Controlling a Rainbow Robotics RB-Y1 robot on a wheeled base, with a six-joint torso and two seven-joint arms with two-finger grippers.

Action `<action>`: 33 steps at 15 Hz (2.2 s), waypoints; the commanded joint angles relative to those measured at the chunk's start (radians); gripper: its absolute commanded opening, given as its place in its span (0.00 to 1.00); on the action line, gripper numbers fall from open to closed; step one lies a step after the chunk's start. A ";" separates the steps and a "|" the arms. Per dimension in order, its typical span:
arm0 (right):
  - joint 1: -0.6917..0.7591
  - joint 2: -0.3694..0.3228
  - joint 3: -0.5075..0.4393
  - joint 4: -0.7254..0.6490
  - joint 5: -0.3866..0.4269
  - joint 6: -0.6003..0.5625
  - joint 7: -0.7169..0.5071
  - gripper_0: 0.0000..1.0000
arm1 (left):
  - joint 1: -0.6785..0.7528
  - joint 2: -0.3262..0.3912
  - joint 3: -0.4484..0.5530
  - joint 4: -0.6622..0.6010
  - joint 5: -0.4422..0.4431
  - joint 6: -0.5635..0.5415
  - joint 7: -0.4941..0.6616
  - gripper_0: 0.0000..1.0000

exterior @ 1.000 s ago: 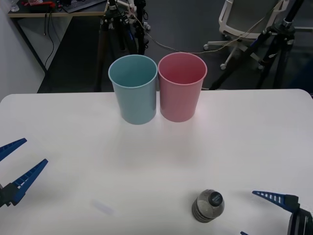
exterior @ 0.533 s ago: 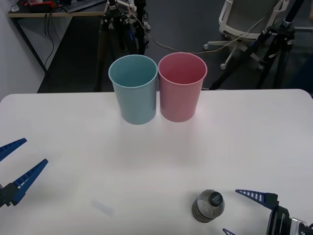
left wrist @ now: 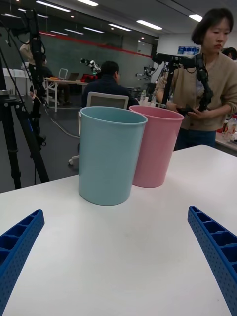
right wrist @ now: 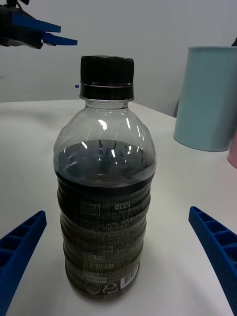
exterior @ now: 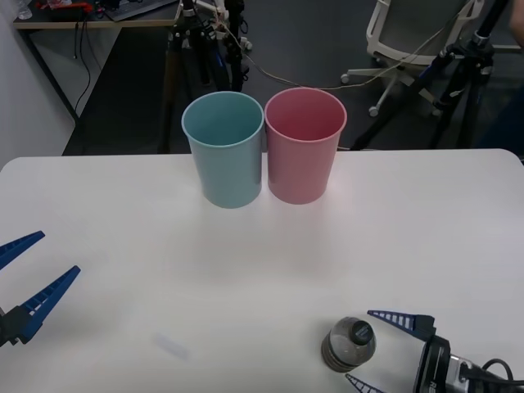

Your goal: Grasp the object on the table and drop it into the matching bin: aluminum can to the light blue bin, PET bottle to the pink bin.

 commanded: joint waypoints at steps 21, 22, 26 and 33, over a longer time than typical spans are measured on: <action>-0.059 0.077 0.029 0.000 0.051 0.045 -0.010 0.00 | 0.000 0.000 0.000 0.000 0.000 0.000 0.000 1.00; -0.059 0.075 0.029 0.000 0.050 0.045 -0.010 0.00 | 0.000 0.000 0.000 0.000 0.000 0.000 0.000 1.00; -0.039 0.023 0.031 0.000 -0.025 0.045 -0.012 0.00 | 0.000 0.000 0.000 0.000 0.000 0.000 0.000 1.00; 0.108 -0.130 0.031 -0.261 -0.196 0.236 -0.052 0.00 | 0.000 0.000 0.000 0.000 0.000 0.000 0.000 1.00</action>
